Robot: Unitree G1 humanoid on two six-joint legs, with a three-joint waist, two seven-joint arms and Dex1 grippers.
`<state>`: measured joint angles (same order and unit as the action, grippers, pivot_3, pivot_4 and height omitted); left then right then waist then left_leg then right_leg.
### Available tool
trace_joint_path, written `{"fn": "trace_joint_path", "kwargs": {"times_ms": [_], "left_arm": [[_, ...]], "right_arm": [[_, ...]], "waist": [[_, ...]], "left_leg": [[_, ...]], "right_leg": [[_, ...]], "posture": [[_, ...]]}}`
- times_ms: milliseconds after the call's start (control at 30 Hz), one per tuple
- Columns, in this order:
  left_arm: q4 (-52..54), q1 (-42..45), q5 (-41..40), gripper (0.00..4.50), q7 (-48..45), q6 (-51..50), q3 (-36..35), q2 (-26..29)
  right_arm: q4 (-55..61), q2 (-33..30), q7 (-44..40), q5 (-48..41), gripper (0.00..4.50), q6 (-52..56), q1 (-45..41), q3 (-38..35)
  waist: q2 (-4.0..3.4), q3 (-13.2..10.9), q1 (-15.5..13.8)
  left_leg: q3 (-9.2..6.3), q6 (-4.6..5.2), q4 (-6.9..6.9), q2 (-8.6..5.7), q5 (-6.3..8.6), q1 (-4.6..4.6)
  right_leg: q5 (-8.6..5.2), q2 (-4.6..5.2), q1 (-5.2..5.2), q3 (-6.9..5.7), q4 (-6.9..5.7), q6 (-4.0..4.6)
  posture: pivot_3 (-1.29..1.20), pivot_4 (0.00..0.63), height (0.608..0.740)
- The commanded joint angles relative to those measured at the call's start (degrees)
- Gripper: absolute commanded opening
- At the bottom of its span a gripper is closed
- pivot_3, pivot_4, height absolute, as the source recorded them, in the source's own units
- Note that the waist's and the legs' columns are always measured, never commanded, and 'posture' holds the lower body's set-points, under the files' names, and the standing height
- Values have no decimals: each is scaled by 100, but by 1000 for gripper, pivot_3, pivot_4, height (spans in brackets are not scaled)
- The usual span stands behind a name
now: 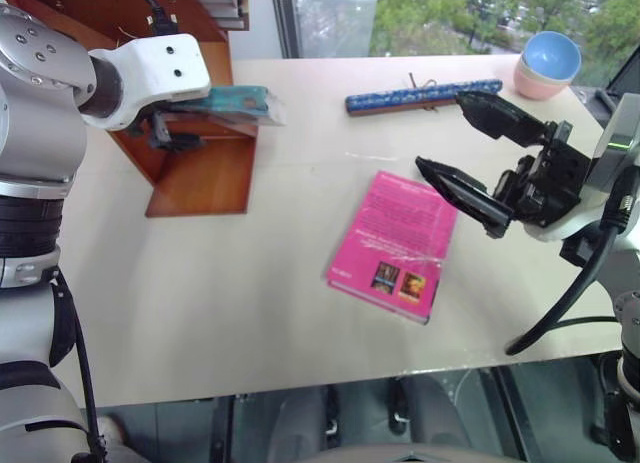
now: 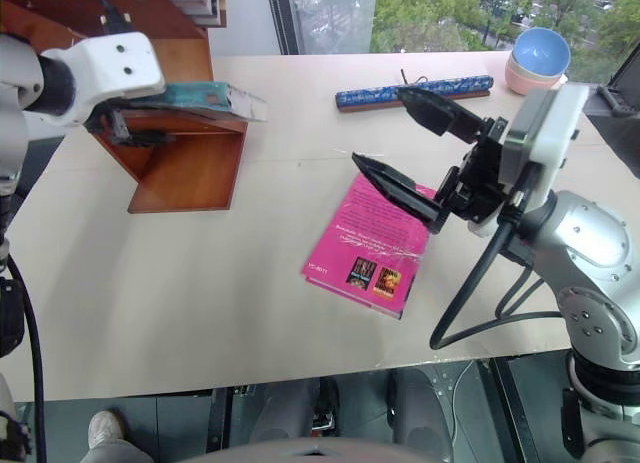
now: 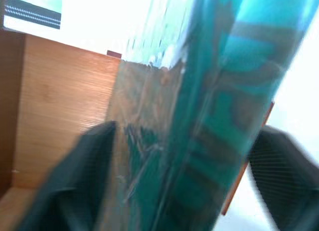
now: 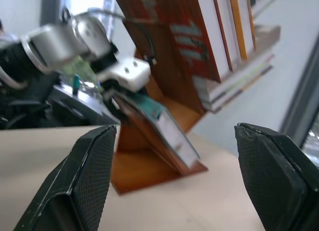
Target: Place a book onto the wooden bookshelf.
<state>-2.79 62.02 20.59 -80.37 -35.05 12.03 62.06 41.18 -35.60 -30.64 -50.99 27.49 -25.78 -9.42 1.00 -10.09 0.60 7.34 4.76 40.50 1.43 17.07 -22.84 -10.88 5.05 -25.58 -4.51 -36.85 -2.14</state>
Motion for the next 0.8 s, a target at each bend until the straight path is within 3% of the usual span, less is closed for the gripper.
{"fn": "trace_joint_path", "kwargs": {"times_ms": [33, 267, 433, 600, 633, 733, 800], "left_arm": [[296, -69, -244, 4480, -48, -212, -319, 224], [1040, -261, -1385, 4480, -403, -1567, -1161, 644], [1760, -1047, -2585, 4480, -362, -2082, -2674, 616], [3080, -1944, -4277, 4480, -118, -2944, -4029, -546], [3436, -2197, -4574, 4480, 188, -3169, -4240, -1122], [4149, -3204, -5128, 4480, 1066, -3281, -4225, -2568], [4269, -3684, -5124, 4480, 1636, -2917, -3933, -3175]], "right_arm": [[47, 3, 6, -204, 3876, -4, -151, -74], [-42, -321, -195, -526, 3876, 215, -26, -298], [-206, -615, -335, -761, 3876, 390, 15, -466], [-280, -930, -436, -908, 3876, 587, 178, -602], [-231, -1029, -448, -851, 3876, 646, 327, -627], [88, -1299, -489, -738, 3876, 805, 1030, -780], [303, -1494, -531, -522, 3876, 836, 1532, -852]], "waist": [[0, 0, -1], [5, -4, 4], [6, -5, 8], [5, 0, -27], [5, 1, -36], [4, 4, -69], [13, -2, -108]], "left_leg": [[0, 0, 0, 0, 0, 0], [-1, 2, -1, 1, 1, -4], [-2, 1, -2, 3, 1, 0], [-12, 1, 8, 1, 1, 0], [-15, 1, 12, 0, 1, 0], [-30, 1, 23, -3, 1, 2], [-46, 1, 29, -3, 2, 6]], "right_leg": [[0, 1, 0, 0, 0, 0], [0, 2, -2, -2, 3, 0], [-5, 4, -2, -1, 2, -7], [-10, 12, 8, -8, 1, -17], [-6, 15, 10, -10, -1, -10], [3, 19, 25, -21, 1, 3], [3, 21, 41, -22, 5, 4]], "posture": [[0, 150, 738], [0, 150, 738], [0, 150, 738], [0, 150, 738], [0, 150, 738], [0, 150, 738], [0, 150, 738]]}}
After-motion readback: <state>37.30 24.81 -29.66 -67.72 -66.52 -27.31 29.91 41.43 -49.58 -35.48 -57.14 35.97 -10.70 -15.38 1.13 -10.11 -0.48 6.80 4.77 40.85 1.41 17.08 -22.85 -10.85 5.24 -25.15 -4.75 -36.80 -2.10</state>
